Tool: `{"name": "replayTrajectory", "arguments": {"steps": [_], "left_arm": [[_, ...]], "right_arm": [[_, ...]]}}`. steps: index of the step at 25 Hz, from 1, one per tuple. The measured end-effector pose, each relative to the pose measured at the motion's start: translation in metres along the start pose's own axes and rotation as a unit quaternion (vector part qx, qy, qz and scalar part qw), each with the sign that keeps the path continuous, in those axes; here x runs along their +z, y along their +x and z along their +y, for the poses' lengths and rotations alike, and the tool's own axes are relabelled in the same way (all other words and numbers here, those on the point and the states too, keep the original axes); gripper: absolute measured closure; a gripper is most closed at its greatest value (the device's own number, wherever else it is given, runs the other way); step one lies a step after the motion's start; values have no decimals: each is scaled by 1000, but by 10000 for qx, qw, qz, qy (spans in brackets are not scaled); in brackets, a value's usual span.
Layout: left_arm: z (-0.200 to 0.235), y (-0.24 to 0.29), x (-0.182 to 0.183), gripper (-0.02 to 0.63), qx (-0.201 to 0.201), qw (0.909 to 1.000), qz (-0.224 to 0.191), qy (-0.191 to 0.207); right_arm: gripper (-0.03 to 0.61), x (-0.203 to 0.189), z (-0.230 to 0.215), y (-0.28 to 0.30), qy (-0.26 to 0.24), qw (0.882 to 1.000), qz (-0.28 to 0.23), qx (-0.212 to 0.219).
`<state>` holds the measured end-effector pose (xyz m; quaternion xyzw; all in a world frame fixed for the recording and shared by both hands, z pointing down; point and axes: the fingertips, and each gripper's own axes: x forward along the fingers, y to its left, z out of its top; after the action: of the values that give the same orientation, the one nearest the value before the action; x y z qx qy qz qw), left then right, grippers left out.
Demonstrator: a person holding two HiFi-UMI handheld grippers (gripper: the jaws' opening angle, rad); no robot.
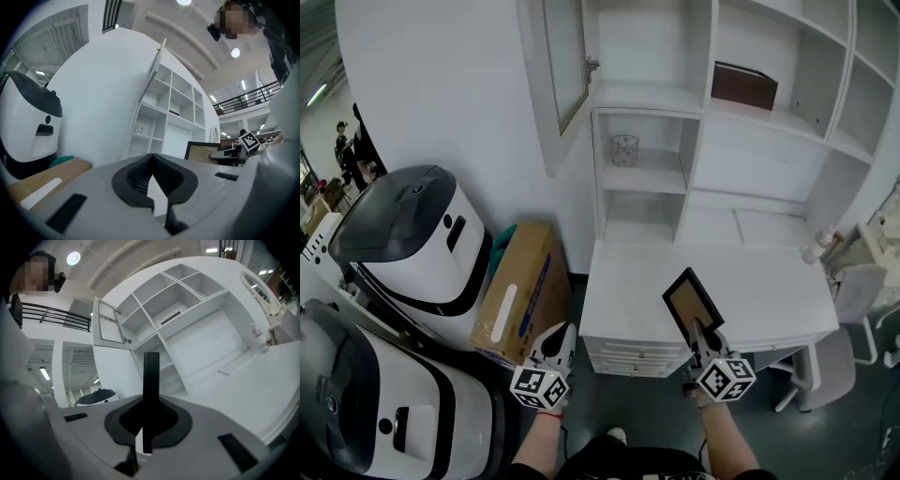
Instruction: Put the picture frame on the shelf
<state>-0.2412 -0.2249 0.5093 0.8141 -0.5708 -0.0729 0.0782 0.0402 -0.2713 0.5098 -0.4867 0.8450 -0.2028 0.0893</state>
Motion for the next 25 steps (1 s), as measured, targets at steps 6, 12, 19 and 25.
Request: {"name": "replayTrajectory", "arguments": {"steps": [6, 12, 19, 25], "left_arm": [[12, 26, -2, 609, -157, 9998, 43, -68], [16, 52, -7, 609, -250, 9996, 81, -134], [29, 90, 0, 609, -277, 9996, 58, -49], [42, 133, 16, 610, -318, 9995, -30, 55]], "right_arm": [[565, 9, -1, 27, 44, 9999, -75, -94], [565, 19, -12, 54, 72, 9998, -129, -114], [565, 36, -25, 94, 95, 9996, -255, -56], [565, 55, -31, 136, 41, 9994, -343, 41]]}}
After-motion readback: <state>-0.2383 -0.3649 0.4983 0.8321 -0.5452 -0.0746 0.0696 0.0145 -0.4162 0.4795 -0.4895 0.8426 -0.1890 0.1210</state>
